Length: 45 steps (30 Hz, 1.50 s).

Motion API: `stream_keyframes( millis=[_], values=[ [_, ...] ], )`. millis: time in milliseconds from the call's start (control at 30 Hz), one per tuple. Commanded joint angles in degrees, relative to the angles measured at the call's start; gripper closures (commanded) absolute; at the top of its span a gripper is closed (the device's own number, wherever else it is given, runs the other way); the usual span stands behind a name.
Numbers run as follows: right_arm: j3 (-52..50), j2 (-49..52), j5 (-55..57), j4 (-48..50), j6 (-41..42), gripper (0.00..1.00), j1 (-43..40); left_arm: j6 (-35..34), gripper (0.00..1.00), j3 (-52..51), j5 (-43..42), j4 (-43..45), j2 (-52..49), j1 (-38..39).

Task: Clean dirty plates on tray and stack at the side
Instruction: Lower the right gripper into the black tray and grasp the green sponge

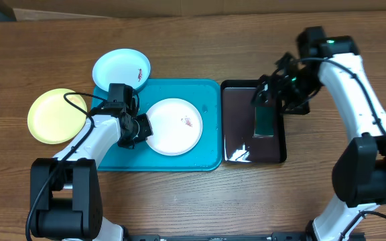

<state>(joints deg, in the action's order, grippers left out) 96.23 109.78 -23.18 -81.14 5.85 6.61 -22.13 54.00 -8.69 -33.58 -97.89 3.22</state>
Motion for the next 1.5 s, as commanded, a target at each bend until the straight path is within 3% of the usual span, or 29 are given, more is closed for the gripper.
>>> stream_keyframes(
  millis=[0,200,233,367,567,1133,1267,1400,1467],
  values=[
    [-0.35,-1.75,7.96,1.29,2.14,0.00,3.93,0.68,0.96,0.90,1.16,-0.17,0.52,-0.39],
    [-2.64,-1.42,9.42,6.08,3.85,0.01,6.91,0.70,0.96,0.87,1.16,-0.09,0.52,-0.39],
    [-2.75,-1.33,10.29,6.08,4.48,0.12,6.93,0.70,0.96,0.87,1.18,-0.13,0.52,-0.42],
    [-3.67,-1.33,16.83,6.10,10.43,0.25,6.93,0.70,0.96,0.87,1.16,-0.20,0.52,-0.37],
    [-7.72,-1.33,20.61,8.31,12.41,0.25,6.93,0.68,0.95,0.87,1.16,0.02,0.52,-0.04],
    [-21.99,-1.33,21.53,26.86,11.74,0.28,6.93,0.68,0.95,0.87,1.18,0.04,0.52,-0.04],
    [-23.43,-1.33,22.08,29.51,11.76,0.34,6.93,0.70,0.95,0.87,1.18,0.04,0.52,-0.04],
    [-23.47,-1.33,22.05,29.46,11.76,0.50,6.93,0.70,0.95,0.87,1.18,0.04,0.52,-0.04],
    [-23.47,-1.33,22.03,29.24,11.78,0.50,6.93,0.70,0.95,0.87,1.18,0.04,0.52,-0.04]
  ],
)
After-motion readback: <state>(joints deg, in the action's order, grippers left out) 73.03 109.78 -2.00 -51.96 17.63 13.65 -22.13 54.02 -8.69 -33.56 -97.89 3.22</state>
